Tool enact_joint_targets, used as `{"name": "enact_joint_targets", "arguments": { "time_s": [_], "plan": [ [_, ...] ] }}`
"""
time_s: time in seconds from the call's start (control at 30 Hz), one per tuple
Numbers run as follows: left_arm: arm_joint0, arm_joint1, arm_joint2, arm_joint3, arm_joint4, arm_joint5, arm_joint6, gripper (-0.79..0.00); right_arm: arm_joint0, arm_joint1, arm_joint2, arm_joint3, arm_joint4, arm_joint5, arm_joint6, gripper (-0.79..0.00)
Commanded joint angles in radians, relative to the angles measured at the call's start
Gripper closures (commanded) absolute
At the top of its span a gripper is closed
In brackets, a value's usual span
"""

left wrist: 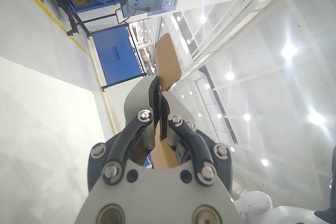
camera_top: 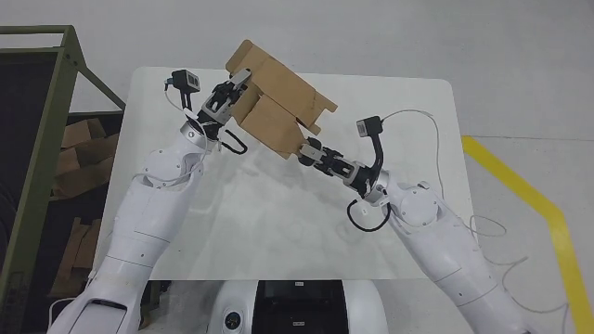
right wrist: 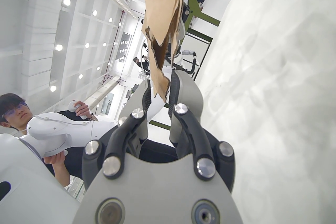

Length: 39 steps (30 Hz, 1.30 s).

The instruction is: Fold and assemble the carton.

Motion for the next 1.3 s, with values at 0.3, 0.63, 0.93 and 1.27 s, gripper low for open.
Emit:
{"name": "enact_joint_targets", "arguments": {
  "time_s": [0.3,0.63,0.93,1.27],
  "plan": [
    [0.007,-0.006,-0.007,0.0,0.005,-0.001,-0.001,0.0,0.003,-0.007,-0.005,0.001,0.003,0.004,0.004,-0.099],
    [0.01,-0.01,-0.012,-0.001,0.012,0.0,-0.002,0.0,0.004,-0.012,-0.005,0.005,0.019,-0.002,0.012,-0.062],
    [0.013,-0.014,-0.017,-0.002,0.021,0.003,-0.003,0.0,0.001,-0.015,0.001,0.011,0.032,-0.012,0.02,0.0],
    [0.015,-0.018,-0.021,0.004,0.013,0.007,-0.016,0.0,-0.007,-0.015,0.022,0.006,0.043,-0.029,0.019,0.0]
  ]
}}
